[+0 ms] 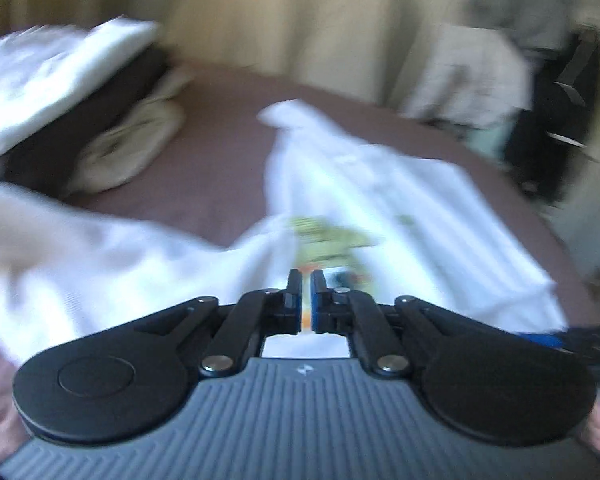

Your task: Fold clothes

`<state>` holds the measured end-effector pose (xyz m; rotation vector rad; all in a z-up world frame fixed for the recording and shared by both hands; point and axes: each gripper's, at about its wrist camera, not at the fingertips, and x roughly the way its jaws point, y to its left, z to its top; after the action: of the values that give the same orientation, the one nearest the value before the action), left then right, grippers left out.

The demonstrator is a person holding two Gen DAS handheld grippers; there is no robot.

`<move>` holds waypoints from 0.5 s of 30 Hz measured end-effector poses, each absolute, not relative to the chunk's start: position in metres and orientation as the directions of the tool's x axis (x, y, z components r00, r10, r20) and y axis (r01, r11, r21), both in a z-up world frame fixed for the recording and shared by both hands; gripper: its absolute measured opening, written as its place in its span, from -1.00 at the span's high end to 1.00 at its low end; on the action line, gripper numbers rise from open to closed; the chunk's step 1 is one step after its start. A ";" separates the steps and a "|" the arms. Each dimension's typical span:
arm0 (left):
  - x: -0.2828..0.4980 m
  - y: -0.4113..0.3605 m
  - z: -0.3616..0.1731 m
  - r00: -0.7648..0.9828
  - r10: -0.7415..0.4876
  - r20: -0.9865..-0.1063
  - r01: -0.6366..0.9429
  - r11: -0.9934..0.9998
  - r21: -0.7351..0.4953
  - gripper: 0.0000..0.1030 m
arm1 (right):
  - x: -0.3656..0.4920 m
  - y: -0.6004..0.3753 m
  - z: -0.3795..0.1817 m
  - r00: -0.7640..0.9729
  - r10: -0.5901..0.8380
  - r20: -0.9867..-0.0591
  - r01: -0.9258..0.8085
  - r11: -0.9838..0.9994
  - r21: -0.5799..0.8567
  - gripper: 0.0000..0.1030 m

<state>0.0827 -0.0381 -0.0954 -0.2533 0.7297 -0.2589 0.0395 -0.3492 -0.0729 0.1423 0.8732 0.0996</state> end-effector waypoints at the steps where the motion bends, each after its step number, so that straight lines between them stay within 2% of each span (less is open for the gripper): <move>1: 0.081 -0.021 -0.103 0.718 -0.265 -0.644 0.070 0.948 -0.311 0.59 | 0.039 -0.348 -0.074 0.638 0.152 -0.755 -0.035 0.985 0.168 -0.07; 4: 0.073 0.033 -0.129 0.715 -0.093 -0.693 -0.148 0.948 -0.280 0.18 | 0.039 -0.345 -0.076 0.635 0.172 -0.753 -0.054 0.982 0.179 -0.07; 6: 0.071 0.070 -0.144 0.729 -0.028 -0.684 -0.225 0.934 -0.279 -0.01 | 0.039 -0.343 -0.078 0.631 0.184 -0.754 -0.065 0.981 0.185 -0.07; 9: 0.063 0.118 -0.157 0.730 0.038 -0.683 -0.321 0.900 -0.293 -0.07 | 0.040 -0.341 -0.083 0.617 0.192 -0.763 -0.068 0.979 0.192 -0.07; 10: 0.062 0.130 -0.159 0.734 0.033 -0.678 -0.332 0.888 -0.317 -0.19 | 0.040 -0.340 -0.083 0.615 0.194 -0.764 -0.070 0.979 0.192 -0.07; 12: 0.063 0.148 -0.164 0.744 -0.005 -0.668 -0.334 0.863 -0.378 -0.24 | 0.039 -0.336 -0.082 0.613 0.195 -0.766 -0.080 0.979 0.186 -0.07; 14: 0.071 0.157 -0.166 0.756 -0.068 -0.651 -0.321 0.828 -0.460 -0.44 | 0.039 -0.331 -0.081 0.611 0.197 -0.767 -0.089 0.980 0.180 -0.07; 15: 0.078 0.158 -0.168 0.761 -0.101 -0.641 -0.299 0.822 -0.485 -0.71 | 0.039 -0.329 -0.081 0.610 0.197 -0.768 -0.094 0.980 0.177 -0.07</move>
<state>0.0781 0.1577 -0.1681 -0.6087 0.7091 0.1151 0.0393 -0.3291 -0.0806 0.1233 0.8998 0.1685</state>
